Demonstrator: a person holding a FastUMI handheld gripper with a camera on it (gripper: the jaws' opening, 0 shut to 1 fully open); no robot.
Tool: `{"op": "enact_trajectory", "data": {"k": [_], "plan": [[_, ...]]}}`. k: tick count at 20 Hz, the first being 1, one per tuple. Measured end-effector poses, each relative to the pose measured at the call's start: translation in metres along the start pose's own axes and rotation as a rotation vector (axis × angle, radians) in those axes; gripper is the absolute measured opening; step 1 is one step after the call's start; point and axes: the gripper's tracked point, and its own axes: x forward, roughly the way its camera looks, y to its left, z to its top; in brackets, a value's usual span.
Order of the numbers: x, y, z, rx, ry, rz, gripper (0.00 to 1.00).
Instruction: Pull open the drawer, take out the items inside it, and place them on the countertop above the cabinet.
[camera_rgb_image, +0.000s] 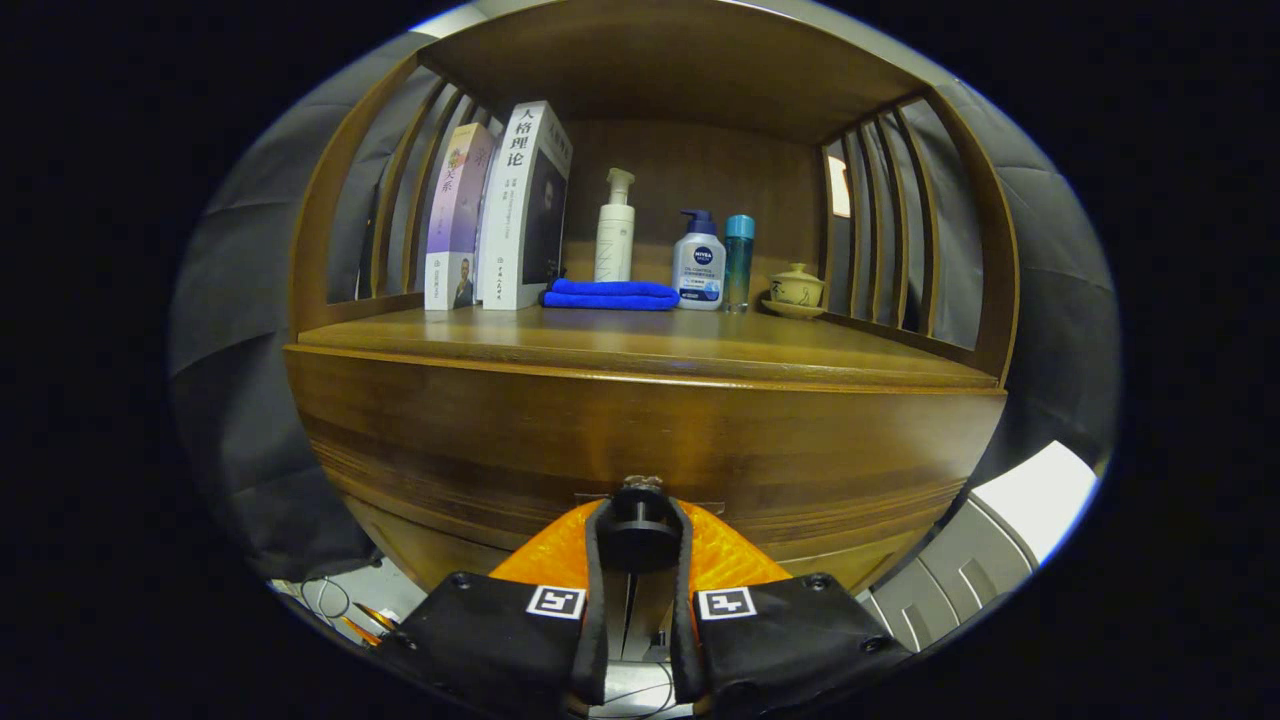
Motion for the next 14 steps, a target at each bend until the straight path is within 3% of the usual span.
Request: {"op": "enact_trajectory", "data": {"k": [14], "plan": [[-0.037, 0.001, -0.011, -0.014, -0.003, 0.021, 0.27]]}}
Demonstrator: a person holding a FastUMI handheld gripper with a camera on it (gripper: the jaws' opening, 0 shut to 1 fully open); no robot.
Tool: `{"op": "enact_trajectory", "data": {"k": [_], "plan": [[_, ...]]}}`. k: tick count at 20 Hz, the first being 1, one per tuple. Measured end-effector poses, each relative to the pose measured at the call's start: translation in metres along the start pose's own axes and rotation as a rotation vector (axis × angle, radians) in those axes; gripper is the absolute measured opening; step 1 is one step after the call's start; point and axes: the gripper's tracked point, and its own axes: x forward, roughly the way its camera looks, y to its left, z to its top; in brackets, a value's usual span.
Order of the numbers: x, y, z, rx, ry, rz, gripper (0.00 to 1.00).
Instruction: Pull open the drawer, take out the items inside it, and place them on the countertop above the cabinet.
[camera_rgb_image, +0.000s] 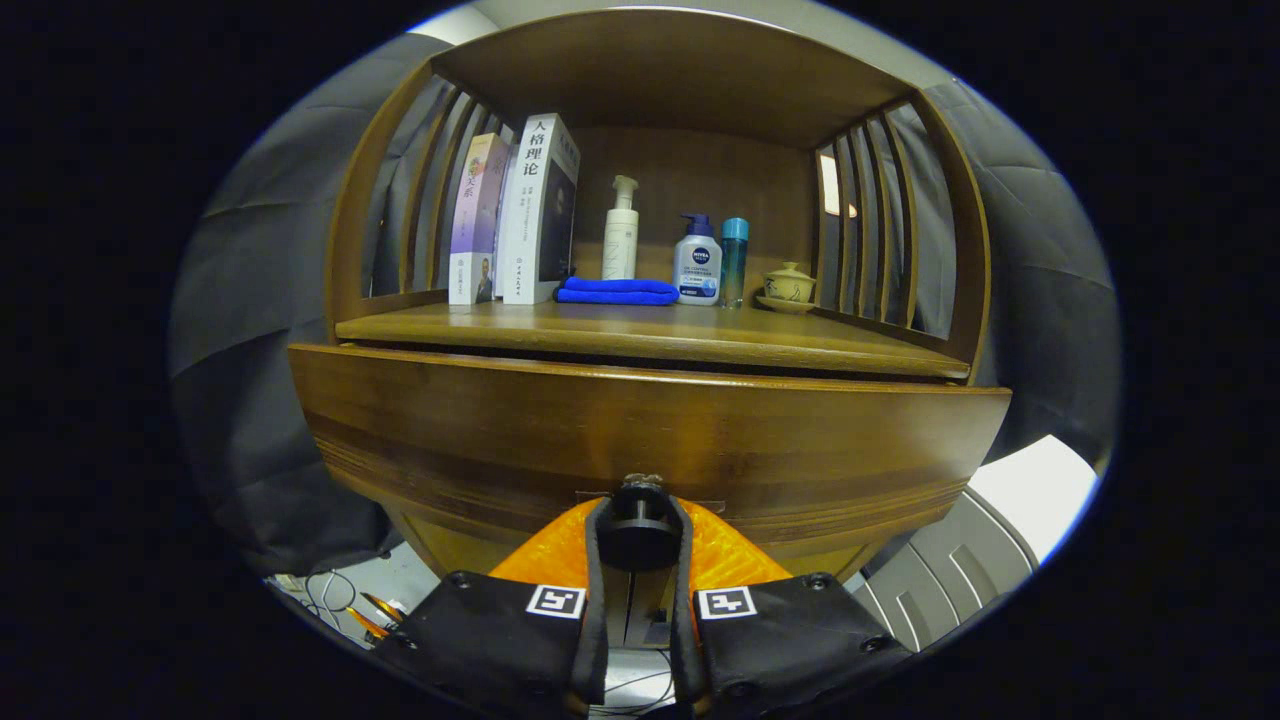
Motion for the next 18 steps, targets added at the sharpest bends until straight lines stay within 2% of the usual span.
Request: {"op": "enact_trajectory", "data": {"k": [18], "plan": [[-0.0040, 0.0001, -0.0019, -0.001, 0.000, 0.029, 0.27]]}}
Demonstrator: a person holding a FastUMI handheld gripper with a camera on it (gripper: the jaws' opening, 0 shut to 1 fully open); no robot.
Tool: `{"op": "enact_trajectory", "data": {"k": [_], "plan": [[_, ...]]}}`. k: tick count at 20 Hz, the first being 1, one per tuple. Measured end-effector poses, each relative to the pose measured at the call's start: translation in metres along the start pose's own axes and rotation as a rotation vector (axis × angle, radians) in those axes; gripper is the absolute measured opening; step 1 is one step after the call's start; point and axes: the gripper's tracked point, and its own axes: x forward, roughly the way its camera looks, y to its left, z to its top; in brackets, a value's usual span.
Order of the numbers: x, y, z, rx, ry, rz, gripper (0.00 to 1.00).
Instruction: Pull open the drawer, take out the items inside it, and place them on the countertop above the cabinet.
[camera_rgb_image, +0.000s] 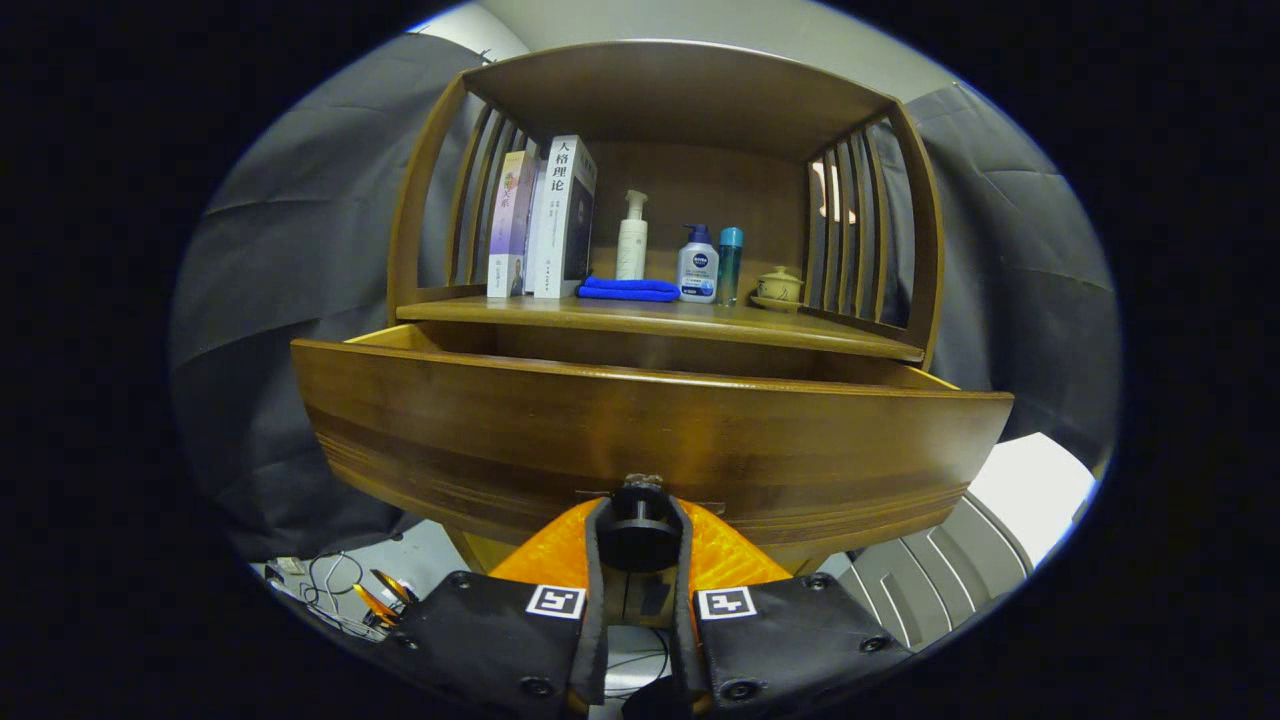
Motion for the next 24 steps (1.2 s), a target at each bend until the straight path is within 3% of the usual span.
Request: {"op": "enact_trajectory", "data": {"k": [24], "plan": [[0.0000, 0.0002, -0.0030, -0.042, -0.014, 0.065, 0.27]]}}
